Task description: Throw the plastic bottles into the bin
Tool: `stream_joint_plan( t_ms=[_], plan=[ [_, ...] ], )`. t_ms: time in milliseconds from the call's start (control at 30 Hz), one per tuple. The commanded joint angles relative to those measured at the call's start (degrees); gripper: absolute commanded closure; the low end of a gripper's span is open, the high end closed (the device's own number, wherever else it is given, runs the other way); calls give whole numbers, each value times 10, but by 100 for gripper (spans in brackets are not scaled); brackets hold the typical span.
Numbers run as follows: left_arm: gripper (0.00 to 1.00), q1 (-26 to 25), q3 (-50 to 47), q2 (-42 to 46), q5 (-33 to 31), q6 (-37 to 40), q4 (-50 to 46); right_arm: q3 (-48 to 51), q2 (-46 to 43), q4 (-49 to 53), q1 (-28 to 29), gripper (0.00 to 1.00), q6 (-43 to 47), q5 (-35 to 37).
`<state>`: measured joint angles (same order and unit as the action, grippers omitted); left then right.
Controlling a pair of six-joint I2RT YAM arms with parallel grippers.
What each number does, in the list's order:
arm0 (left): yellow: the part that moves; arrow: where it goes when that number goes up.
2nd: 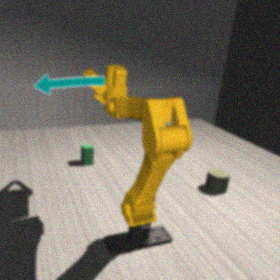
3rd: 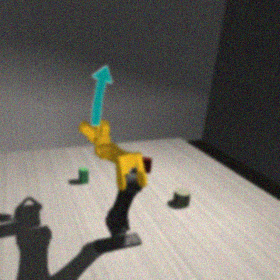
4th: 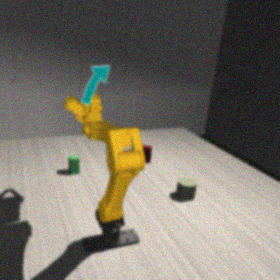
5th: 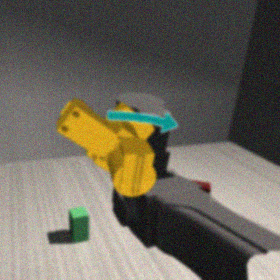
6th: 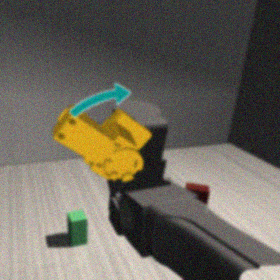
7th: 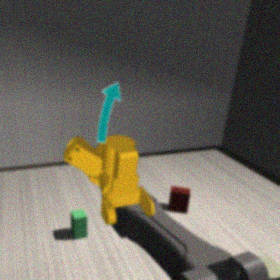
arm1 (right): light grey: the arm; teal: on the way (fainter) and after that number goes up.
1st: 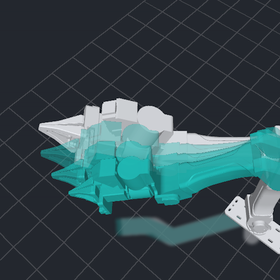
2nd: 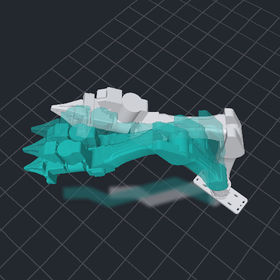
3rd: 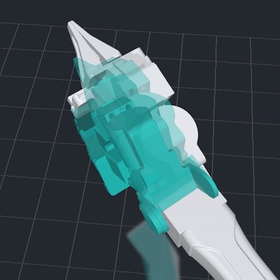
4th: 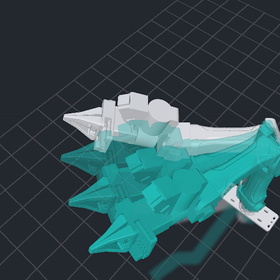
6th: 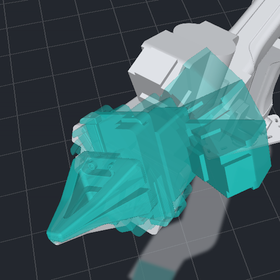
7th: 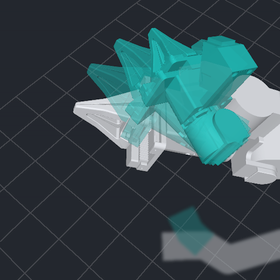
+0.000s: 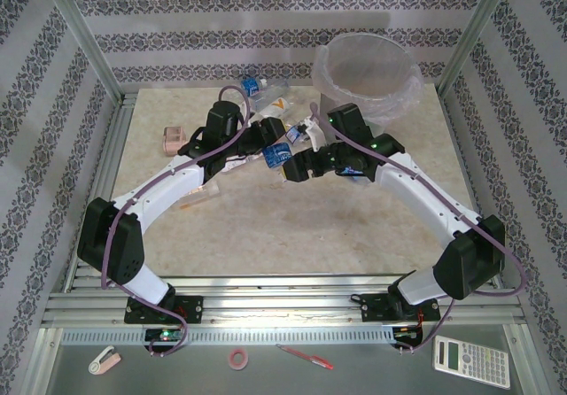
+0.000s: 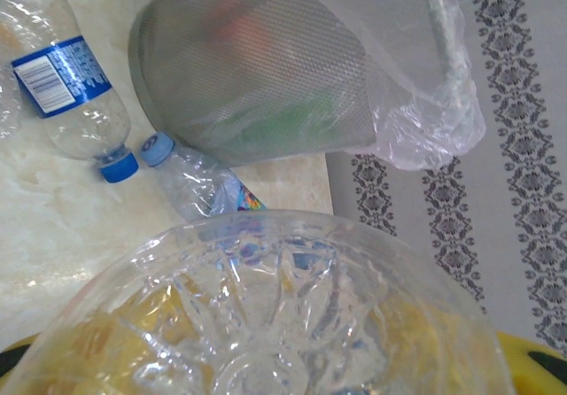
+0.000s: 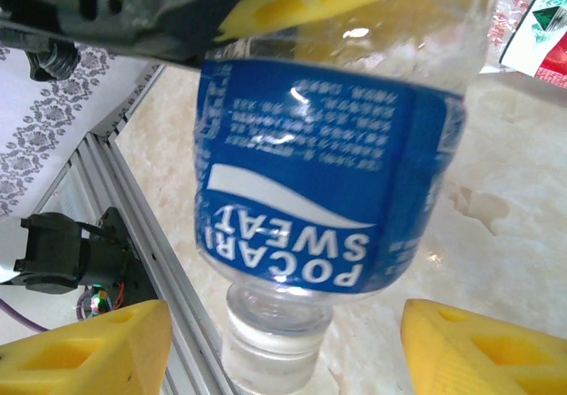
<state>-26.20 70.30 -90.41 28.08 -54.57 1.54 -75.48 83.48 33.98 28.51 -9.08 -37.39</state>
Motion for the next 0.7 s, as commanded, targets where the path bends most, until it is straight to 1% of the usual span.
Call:
stream_joint_plan(
  t_ms=[0,100,300,467,667],
  plan=[
    [55,-5,9,-4,35,28,40,-21,2,-1,-6,30,3,-35],
    [55,-12,17,-7,46,36,44,-28,8,-5,-6,27,5,-46],
    [55,-21,26,-19,84,30,84,-32,20,-6,-3,27,5,-59],
    [55,-34,33,-30,102,30,109,-40,29,-6,-3,27,4,-58],
    [55,-39,35,-34,128,25,141,-40,39,-6,-6,26,1,-54]
  ],
)
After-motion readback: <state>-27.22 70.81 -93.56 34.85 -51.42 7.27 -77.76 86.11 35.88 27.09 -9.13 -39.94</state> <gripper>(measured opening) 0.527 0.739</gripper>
